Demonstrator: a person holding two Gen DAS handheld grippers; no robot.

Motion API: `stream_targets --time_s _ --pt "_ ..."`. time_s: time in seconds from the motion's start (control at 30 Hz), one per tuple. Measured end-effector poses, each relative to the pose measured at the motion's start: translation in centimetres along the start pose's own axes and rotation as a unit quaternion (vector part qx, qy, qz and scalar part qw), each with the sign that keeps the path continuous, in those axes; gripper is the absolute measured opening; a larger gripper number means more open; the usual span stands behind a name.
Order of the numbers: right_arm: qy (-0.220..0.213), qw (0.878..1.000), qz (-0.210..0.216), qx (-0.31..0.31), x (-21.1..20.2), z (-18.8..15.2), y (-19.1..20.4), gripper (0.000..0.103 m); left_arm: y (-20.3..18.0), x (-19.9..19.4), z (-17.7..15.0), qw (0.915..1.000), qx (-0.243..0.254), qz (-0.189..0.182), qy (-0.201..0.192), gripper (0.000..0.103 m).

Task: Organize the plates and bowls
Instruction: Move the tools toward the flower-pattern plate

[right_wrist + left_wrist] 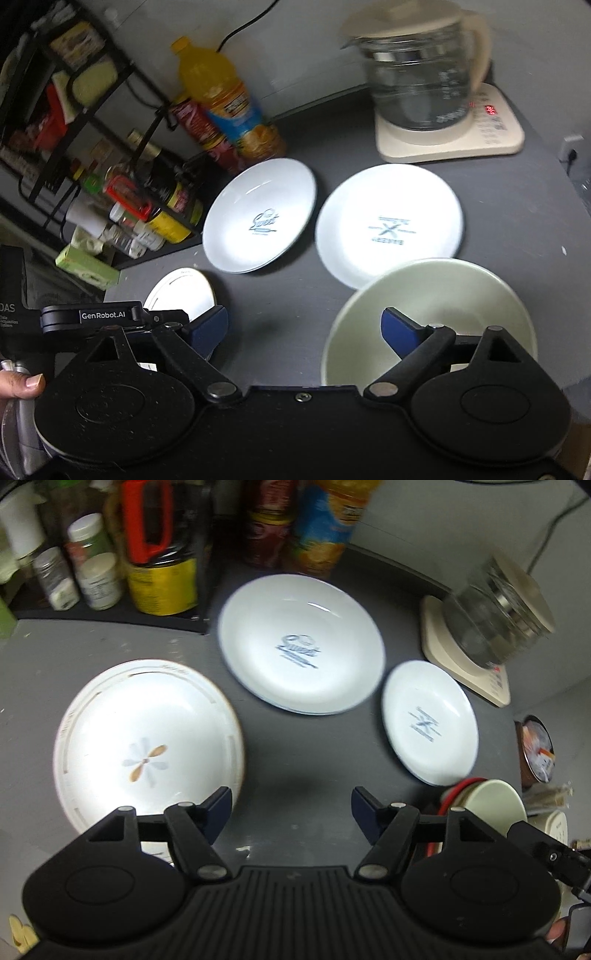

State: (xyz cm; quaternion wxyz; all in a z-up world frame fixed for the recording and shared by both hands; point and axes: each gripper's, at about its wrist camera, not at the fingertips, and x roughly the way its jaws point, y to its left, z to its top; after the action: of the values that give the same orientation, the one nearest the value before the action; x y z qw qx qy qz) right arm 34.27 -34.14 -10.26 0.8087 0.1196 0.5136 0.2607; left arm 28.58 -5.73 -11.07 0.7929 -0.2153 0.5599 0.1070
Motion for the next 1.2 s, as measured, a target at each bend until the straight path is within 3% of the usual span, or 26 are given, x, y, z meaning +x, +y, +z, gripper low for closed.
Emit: stream_targets --time_s 0.67,1.2 --pt "0.054 0.993 -0.011 -0.101 5.7 0.3 6.5 0.095 5.9 -0.7 -1.0 0.9984 -0.049 0.028 -0.002 0.07" --pt "0.045 0.994 -0.054 -0.08 9.2 0.1 9.9 0.096 9.9 0.1 1.6 0.9997 -0.009 0.02 0.011 0.07"
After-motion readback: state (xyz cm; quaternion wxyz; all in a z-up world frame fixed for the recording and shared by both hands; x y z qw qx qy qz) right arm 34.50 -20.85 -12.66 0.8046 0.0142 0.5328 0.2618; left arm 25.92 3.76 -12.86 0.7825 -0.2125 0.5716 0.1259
